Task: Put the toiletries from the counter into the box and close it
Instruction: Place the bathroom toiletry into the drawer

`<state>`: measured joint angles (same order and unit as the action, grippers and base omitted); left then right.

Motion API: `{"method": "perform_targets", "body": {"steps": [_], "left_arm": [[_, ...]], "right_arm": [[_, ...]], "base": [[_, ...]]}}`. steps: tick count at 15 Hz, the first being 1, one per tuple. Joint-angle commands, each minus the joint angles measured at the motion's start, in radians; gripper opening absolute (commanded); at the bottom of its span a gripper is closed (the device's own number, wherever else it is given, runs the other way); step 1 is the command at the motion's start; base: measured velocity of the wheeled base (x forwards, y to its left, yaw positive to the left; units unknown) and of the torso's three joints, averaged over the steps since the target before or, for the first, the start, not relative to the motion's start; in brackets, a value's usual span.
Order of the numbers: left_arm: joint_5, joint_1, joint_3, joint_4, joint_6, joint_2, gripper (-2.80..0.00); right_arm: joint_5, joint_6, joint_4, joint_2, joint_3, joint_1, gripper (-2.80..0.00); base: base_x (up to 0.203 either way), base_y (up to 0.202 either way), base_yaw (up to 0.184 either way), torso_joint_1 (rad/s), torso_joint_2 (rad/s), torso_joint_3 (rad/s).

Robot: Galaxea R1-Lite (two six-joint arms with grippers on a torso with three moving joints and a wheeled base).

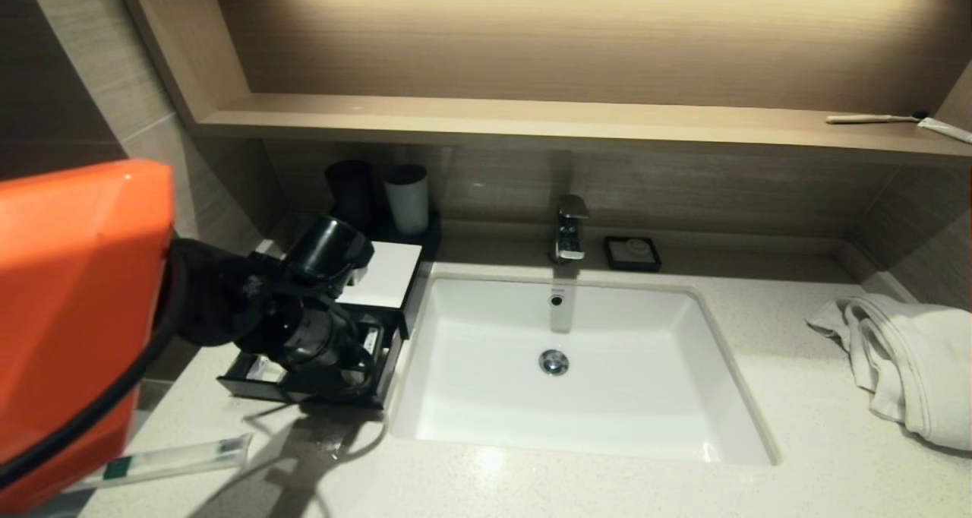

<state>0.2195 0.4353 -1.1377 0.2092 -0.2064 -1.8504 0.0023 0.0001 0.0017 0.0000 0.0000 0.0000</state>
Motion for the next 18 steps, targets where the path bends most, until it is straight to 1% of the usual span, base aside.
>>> {"method": "perform_targets", "body": {"steps": [1,6,7,9,12,15,18], "left_arm": [[0.001,-0.001,-0.002,-0.022,-0.001,-0.035,-2.80],[0.001,-0.006,-0.027,-0.029,0.006,-0.096,-2.80],[0.001,-0.006,-0.036,-0.029,0.006,-0.098,0.00],[0.001,-0.009,-0.057,-0.021,0.005,-0.096,0.00],[0.006,-0.009,-0.056,-0.020,0.005,-0.080,0.00],[0.049,-0.022,-0.051,-0.021,0.009,-0.037,0.00],[0.056,-0.046,-0.048,-0.022,0.010,0.028,0.00]], "right_arm": [[0.001,0.000,0.000,0.000,0.000,0.000,-2.80],[0.001,0.000,0.000,0.000,0.000,0.000,-2.80],[0.000,0.000,0.000,0.000,0.000,0.000,-2.80],[0.000,0.000,0.000,0.000,0.000,0.000,-2.80],[-0.001,0.000,0.000,0.000,0.000,0.000,-2.80],[0.001,0.000,0.000,0.000,0.000,0.000,-2.80],[0.001,0.000,0.000,0.000,0.000,0.000,-2.80]], "base": [[0.000,0.000,0.000,0.000,0.00,0.000],[0.000,0.000,0.000,0.000,0.00,0.000],[0.000,0.000,0.000,0.000,0.00,0.000],[0.000,0.000,0.000,0.000,0.00,0.000],[0.000,0.000,0.000,0.000,0.00,0.000],[0.000,0.000,0.000,0.000,0.00,0.000],[0.000,0.000,0.000,0.000,0.00,0.000]]}}
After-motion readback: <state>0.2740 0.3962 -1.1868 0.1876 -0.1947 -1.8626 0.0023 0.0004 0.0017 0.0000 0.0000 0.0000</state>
